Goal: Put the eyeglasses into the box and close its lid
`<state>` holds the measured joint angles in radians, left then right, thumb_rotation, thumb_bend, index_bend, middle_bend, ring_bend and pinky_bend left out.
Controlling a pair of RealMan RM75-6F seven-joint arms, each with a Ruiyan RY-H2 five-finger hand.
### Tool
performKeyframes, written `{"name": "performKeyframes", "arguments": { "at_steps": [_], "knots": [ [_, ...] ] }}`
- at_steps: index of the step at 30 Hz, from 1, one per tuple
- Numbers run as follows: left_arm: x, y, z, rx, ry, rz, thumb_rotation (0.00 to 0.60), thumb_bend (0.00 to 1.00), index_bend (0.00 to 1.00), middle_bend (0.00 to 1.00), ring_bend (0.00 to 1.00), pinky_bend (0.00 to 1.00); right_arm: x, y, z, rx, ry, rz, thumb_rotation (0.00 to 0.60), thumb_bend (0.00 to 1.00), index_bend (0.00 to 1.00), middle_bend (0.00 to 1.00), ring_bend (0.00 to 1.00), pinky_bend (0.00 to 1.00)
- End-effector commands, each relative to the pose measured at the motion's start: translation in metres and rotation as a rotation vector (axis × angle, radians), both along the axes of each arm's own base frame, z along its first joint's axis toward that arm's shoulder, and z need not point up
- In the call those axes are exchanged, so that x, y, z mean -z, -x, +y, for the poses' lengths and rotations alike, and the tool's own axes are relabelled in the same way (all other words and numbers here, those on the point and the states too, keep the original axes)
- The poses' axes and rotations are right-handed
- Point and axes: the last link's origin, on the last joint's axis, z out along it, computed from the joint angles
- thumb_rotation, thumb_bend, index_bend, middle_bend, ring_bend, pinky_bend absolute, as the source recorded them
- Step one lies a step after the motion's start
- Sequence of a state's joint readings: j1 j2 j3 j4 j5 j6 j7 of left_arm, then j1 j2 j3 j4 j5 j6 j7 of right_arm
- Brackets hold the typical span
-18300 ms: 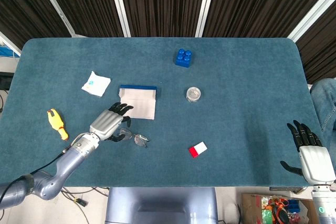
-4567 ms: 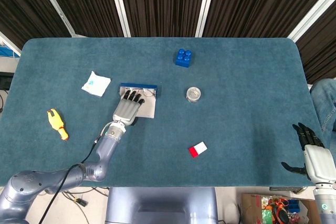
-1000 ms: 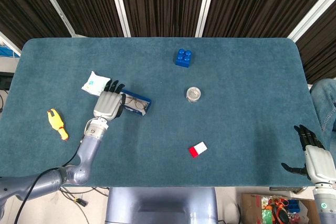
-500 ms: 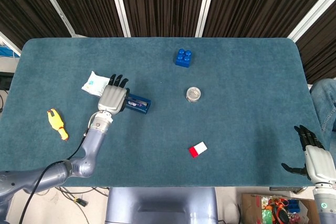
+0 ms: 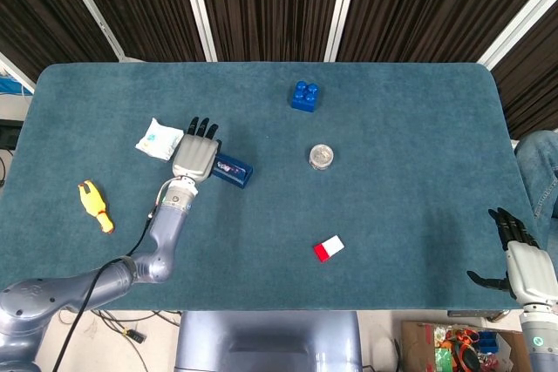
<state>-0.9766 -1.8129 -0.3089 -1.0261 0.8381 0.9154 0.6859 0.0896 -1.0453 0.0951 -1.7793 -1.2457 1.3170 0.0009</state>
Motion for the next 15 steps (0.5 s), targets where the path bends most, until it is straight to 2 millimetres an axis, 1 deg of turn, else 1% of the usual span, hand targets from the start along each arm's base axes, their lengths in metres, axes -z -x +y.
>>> {"name": "performKeyframes", "arguments": {
  "at_steps": [1, 9, 15],
  "knots": [
    [0.005, -0.003, 0.003, -0.004, -0.001, -0.003, 0.6, 0.47, 0.6, 0.15, 0.01, 0.01, 0.0, 0.0, 0.0, 0.0, 0.0, -0.001, 0.6, 0.0, 0.0, 0.0, 0.0, 0.17],
    [0.012, -0.003, 0.01, -0.013, -0.013, 0.009, 0.6, 0.47, 0.59, 0.15, 0.01, 0.01, 0.0, 0.0, 0.0, 0.001, -0.001, -0.001, 0.6, 0.0, 0.0, 0.0, 0.0, 0.17],
    [0.016, -0.004, 0.014, -0.021, -0.021, 0.014, 0.6, 0.47, 0.55, 0.15, 0.01, 0.01, 0.0, 0.0, 0.0, 0.004, -0.003, -0.003, 0.6, 0.0, 0.0, 0.0, 0.0, 0.17]
  ]
}}
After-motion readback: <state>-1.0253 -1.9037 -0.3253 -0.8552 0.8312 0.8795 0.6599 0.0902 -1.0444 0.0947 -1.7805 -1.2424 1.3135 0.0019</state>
